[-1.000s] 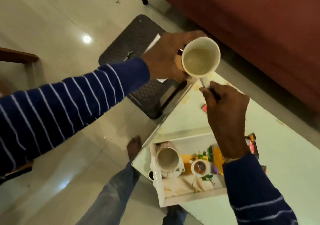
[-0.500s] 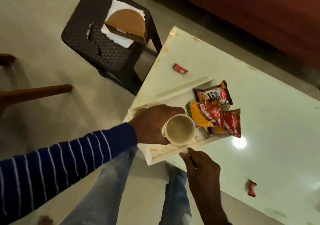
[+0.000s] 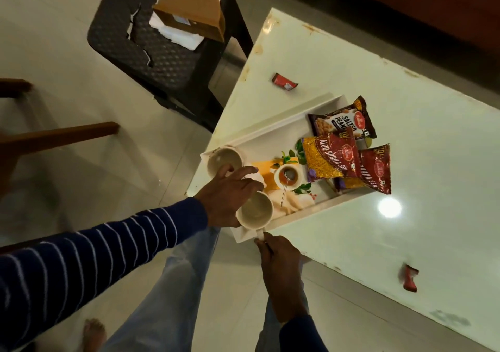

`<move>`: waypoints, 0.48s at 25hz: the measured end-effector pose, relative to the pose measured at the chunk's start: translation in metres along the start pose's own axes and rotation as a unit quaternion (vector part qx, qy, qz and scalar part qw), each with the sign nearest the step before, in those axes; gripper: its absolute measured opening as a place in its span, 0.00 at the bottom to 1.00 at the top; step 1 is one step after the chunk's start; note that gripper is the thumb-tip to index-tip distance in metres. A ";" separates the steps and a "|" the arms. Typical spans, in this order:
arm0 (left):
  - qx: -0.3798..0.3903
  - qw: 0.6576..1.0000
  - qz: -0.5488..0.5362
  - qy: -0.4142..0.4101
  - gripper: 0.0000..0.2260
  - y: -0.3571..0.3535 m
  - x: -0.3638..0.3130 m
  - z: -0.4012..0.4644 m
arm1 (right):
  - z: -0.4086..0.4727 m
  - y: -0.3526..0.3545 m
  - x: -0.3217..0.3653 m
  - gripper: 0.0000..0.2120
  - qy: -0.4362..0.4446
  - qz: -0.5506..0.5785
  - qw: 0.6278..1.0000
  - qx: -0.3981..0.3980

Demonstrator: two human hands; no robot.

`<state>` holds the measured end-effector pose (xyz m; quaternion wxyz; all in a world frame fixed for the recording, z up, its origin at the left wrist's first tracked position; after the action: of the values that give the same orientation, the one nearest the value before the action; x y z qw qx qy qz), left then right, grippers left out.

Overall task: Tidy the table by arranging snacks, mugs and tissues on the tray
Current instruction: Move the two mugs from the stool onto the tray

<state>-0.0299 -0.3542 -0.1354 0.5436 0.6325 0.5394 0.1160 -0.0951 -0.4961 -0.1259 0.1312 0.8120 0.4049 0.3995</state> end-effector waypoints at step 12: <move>-0.021 0.996 0.073 -0.041 0.33 -0.006 -0.004 -0.006 | 0.005 -0.021 -0.010 0.05 -0.007 -0.017 0.999 0.034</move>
<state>-0.0396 -0.3552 -0.1360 0.5684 0.6631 0.4664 0.1403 -0.1063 -0.4894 -0.1461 0.1127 0.8114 0.4316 0.3775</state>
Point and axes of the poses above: each hand's wrist, its own z-axis towards the middle knuckle, its own y-axis out of the back of the hand, x = y × z, the point moved 9 cm from there along z, towards the middle knuckle, and after that the axes turned 8 degrees about -y, right-handed, at the moved point
